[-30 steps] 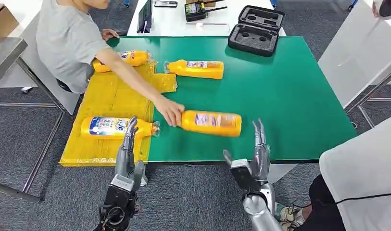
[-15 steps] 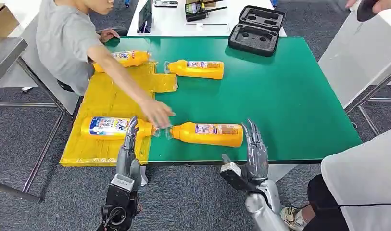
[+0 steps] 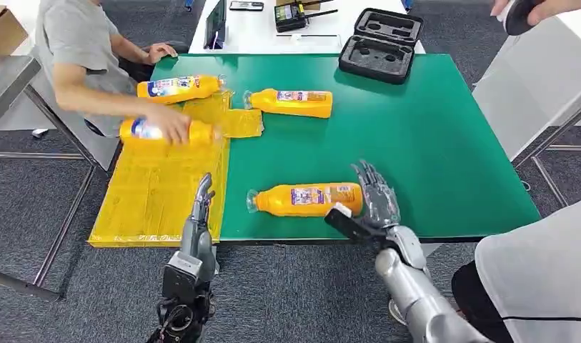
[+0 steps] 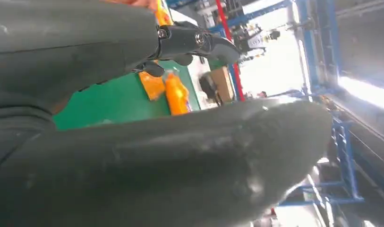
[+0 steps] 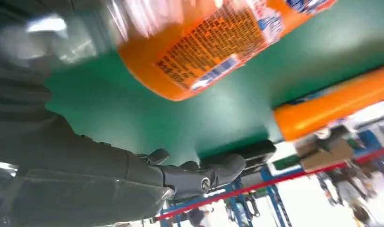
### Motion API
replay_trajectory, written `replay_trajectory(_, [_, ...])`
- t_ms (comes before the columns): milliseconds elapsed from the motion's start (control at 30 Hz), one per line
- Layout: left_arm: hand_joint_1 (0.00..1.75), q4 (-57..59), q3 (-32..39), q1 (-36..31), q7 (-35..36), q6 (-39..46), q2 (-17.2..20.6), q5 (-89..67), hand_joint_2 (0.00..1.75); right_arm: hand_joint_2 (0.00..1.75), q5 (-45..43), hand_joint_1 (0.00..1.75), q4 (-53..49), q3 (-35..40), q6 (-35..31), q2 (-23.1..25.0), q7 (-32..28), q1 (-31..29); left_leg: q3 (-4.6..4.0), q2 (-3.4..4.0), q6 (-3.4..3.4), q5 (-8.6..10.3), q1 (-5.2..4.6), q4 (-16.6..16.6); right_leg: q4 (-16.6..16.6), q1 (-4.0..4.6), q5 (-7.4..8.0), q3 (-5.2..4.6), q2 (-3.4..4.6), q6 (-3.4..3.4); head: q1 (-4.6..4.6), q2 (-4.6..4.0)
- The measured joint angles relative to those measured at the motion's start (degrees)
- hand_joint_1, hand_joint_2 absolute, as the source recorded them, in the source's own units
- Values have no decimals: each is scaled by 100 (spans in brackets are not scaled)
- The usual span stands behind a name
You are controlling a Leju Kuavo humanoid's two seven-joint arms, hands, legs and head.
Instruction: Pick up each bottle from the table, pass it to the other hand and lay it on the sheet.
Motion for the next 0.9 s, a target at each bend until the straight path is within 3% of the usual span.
replay_trajectory(267, [0, 55, -103, -157, 0, -122, -96, 37, 0, 175, 145, 0, 387, 7, 251, -243, 241, -365, -1, 0, 0, 0, 0, 0, 0, 0, 0, 0, 0, 1, 0, 0])
replay_trajectory(900, [0, 162, -380, -424, 0, 9, -164, 254, 0, 175, 169, 0, 849, 66, 752, -398, 16, -757, -2, 0, 0, 0, 1, 0, 1, 1, 0, 0, 0, 1, 0, 0])
